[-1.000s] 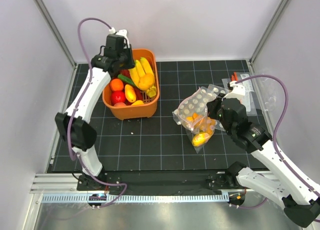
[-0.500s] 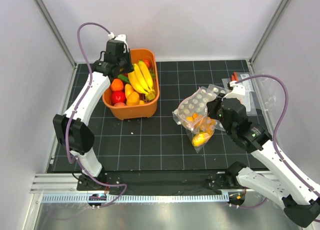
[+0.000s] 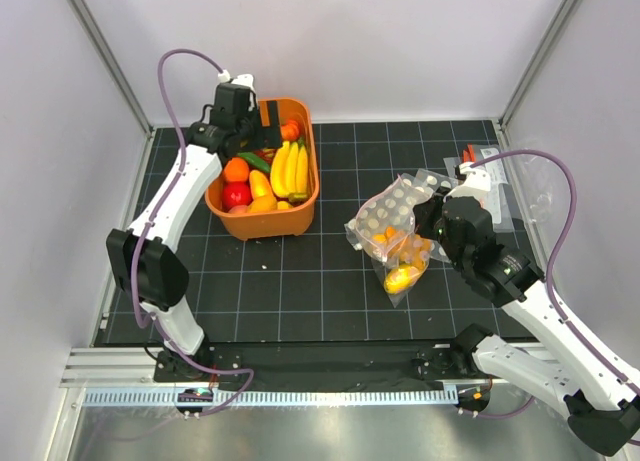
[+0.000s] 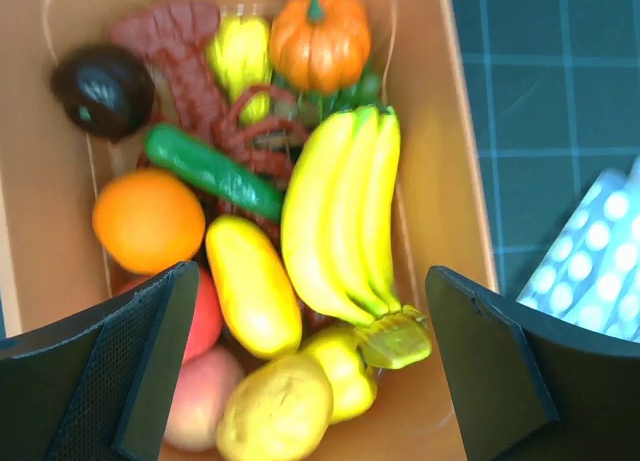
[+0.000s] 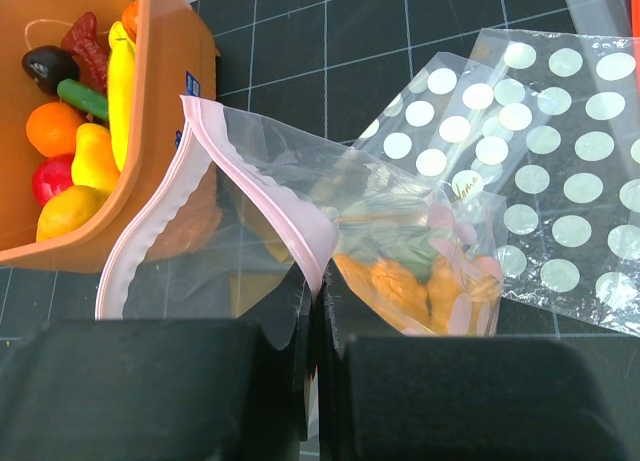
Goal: Place the food in the zip-top bag and seal the zipper
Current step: Place the fake fruit in the bin, then pick up the fake fruit from the bin.
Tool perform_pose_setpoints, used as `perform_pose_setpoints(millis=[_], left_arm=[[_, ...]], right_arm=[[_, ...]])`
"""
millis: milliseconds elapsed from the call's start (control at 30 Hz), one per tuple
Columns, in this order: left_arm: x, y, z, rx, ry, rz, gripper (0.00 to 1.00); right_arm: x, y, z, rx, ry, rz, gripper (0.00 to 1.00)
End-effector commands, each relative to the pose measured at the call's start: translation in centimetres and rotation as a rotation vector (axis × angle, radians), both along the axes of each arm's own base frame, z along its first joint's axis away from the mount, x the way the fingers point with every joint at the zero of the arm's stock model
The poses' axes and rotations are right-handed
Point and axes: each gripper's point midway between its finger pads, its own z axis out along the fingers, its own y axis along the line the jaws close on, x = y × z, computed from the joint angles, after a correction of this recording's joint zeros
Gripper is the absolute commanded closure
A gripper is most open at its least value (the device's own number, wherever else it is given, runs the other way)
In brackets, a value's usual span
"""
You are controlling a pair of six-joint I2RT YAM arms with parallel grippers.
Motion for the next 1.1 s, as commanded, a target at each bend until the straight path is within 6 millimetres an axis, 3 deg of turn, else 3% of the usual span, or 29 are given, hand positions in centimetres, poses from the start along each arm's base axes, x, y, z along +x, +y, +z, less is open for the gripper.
perform_pose_setpoints(millis=[0,33,100,233,400,433,533,600,633,667,733,767,833,1000,1067], left_arm=[[-3.3,-0.1,-2.1,0.039,0.109,-0.033,0.00],[-4.2,0.1,-3.9,0.055,0.151,-0.039,0.00],[-5.3,0.0,-4.8,0.078,0.171,-0.047,0.00],[-6.5,2.0,-8.6,0.174,0.258,0.020,0.00],[-5.5,2.5,-13.5,0.252,0.379,0.051,0.00],[-5.3,2.6,-15.4,0.273,0.421,0.058,0.00],[-4.6,2.3,-17.8,0.282,0.464,0.058,0.00],[-4.4,1.8,-18.7,0.266,0.467,0.045,0.21],[-4.4,1.5,-18.3,0.246,0.457,0.037,0.29],[-4.1,1.2,-16.8,0.219,0.406,0.036,0.50],[-4.2,1.2,-15.1,0.187,0.347,0.037,0.64],[-4.5,1.2,-12.2,0.153,0.280,0.039,0.70],[-5.1,1.3,-10.4,0.126,0.225,0.042,0.70],[-7.7,2.3,-3.6,0.048,0.050,0.049,0.78],[-8.3,2.5,-2.7,0.038,0.026,0.050,0.80]], right_arm=[[0.4,0.0,2.0,0.035,-0.061,-0.011,0.99],[0.4,0.0,2.1,0.038,-0.063,-0.013,0.99],[0.4,0.1,2.1,0.038,-0.061,-0.006,0.99],[0.4,0.1,1.9,0.036,-0.058,-0.006,0.99],[0.5,0.3,1.9,0.039,-0.057,-0.002,0.99],[0.5,0.3,1.8,0.038,-0.056,-0.002,0.99],[0.5,0.3,1.7,0.039,-0.054,-0.002,0.99],[0.5,0.3,1.7,0.037,-0.053,-0.004,0.99],[0.5,0.2,1.8,0.038,-0.056,-0.003,0.99],[0.5,0.2,1.8,0.038,-0.056,-0.003,0.99],[0.5,0.3,1.8,0.039,-0.055,0.000,0.99],[0.5,0.3,1.8,0.038,-0.057,0.000,0.99],[0.4,0.2,1.8,0.038,-0.055,0.000,0.99],[0.4,0.3,1.8,0.038,-0.055,0.003,0.99],[0.4,0.3,1.8,0.038,-0.055,0.003,0.99]])
